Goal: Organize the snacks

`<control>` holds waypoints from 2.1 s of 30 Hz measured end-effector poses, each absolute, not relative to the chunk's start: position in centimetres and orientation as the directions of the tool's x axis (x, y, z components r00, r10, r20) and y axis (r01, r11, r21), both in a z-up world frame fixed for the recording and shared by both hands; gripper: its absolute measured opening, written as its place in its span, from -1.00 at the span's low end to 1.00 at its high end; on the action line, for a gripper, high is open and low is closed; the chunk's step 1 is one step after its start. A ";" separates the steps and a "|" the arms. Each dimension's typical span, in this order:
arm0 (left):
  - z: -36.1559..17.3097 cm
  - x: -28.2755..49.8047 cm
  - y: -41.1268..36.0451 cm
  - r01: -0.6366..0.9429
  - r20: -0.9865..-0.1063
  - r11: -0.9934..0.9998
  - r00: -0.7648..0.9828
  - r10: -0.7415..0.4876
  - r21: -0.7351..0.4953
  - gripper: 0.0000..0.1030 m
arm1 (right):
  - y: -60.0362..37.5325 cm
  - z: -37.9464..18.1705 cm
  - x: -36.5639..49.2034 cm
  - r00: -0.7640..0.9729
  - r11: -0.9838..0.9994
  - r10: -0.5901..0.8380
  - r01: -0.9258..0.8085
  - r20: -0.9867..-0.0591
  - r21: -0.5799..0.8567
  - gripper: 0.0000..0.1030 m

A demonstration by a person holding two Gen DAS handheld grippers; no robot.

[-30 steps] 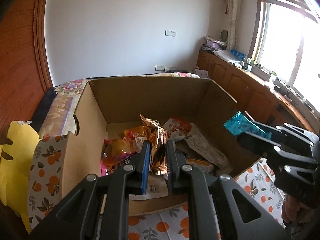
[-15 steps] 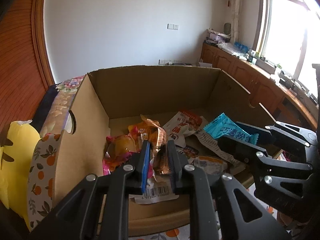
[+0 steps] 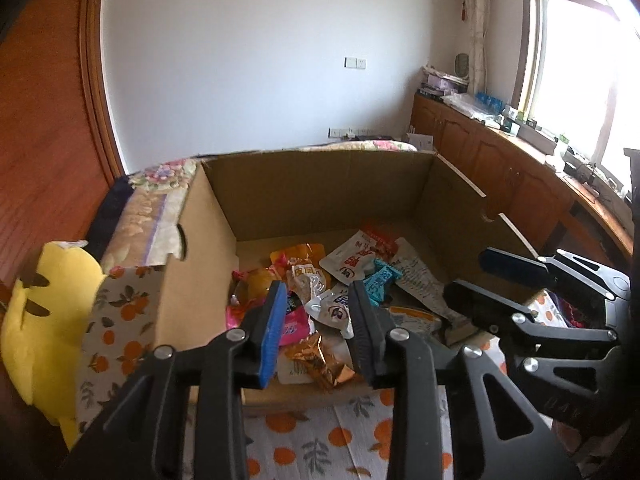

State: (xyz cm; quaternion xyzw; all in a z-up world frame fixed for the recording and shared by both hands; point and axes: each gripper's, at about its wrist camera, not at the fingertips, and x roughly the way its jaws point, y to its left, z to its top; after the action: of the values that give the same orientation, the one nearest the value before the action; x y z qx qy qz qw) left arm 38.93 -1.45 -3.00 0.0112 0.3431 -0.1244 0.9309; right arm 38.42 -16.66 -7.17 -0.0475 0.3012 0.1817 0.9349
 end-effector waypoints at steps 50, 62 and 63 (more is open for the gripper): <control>1.4 9.7 0.0 0.088 -0.435 0.996 0.897 -0.079 0.001 0.34 | -22.5 -4.1 9.6 0.896 0.973 0.202 -0.231 -0.395 -0.027 1.00; 1.0 8.3 0.2 0.078 -0.424 0.996 0.904 -0.058 0.031 1.00 | -22.5 -3.6 9.1 0.907 0.978 0.192 -0.210 -0.374 -0.008 1.00; 0.9 8.2 0.2 0.074 -0.423 0.997 0.905 -0.053 0.033 1.00 | -22.5 -3.6 9.0 0.909 0.978 0.188 -0.206 -0.372 -0.010 1.00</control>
State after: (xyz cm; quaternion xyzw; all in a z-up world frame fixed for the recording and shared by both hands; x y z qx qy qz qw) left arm 8.24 0.19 0.92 0.0242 0.2160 -0.0327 0.9756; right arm 8.98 -22.51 -3.58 -0.0246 0.1880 0.1010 0.9767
